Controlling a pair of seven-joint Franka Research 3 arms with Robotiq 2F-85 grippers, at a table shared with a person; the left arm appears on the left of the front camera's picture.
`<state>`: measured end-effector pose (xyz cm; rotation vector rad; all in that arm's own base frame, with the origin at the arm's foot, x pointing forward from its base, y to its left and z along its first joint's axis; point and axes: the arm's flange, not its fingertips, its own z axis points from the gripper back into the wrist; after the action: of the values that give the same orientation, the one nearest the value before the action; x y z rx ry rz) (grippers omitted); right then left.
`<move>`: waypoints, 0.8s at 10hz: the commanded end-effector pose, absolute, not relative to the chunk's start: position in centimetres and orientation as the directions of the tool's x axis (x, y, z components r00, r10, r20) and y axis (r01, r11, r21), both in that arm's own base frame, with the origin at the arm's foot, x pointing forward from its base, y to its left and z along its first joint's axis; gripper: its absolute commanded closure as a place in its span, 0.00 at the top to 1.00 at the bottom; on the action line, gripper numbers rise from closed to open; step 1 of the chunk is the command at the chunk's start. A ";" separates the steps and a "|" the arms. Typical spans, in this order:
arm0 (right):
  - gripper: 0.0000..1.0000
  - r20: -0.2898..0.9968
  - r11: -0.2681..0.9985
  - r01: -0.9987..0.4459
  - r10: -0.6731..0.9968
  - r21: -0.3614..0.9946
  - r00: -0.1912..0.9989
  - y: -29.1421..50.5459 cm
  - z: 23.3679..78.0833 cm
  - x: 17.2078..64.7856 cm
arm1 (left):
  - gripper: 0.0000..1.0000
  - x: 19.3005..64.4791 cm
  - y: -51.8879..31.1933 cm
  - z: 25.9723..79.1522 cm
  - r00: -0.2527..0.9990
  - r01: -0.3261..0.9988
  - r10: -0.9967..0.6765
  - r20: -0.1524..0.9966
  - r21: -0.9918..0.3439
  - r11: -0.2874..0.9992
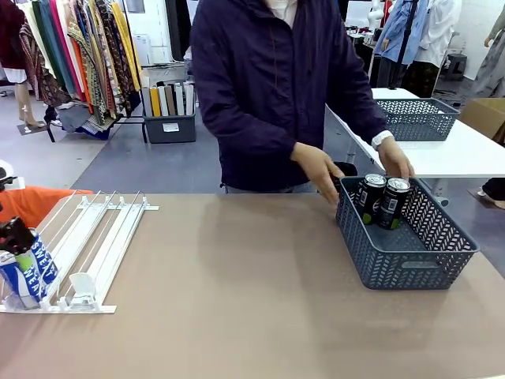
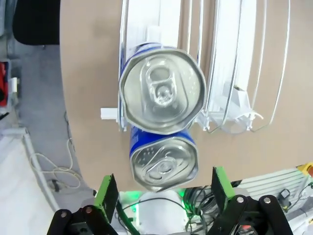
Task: Retrieve and store the cans from the dispenser.
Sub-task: Pick up one can from the Automatic Can Dispenser and place it in the middle of the table.
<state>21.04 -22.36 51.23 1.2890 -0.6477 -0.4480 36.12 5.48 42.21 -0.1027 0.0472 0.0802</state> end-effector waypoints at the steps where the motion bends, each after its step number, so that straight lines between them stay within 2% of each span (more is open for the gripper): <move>1: 1.00 0.216 0.228 -0.086 -0.642 0.970 0.735 -22.3 51.4 21.3 | 1.00 37.0 5.5 42.4 0.994 -0.104 0.101 -0.036 -0.085 0.991; 8: 1.00 0.216 0.228 -0.086 -0.642 0.970 0.735 -22.3 51.4 21.3 | 1.00 38.2 5.1 40.9 0.985 -0.168 0.167 -0.032 -0.034 0.985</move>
<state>21.04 -22.36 51.23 1.2890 -0.6477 -0.4480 37.88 5.41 41.06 -0.0626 0.0334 0.1563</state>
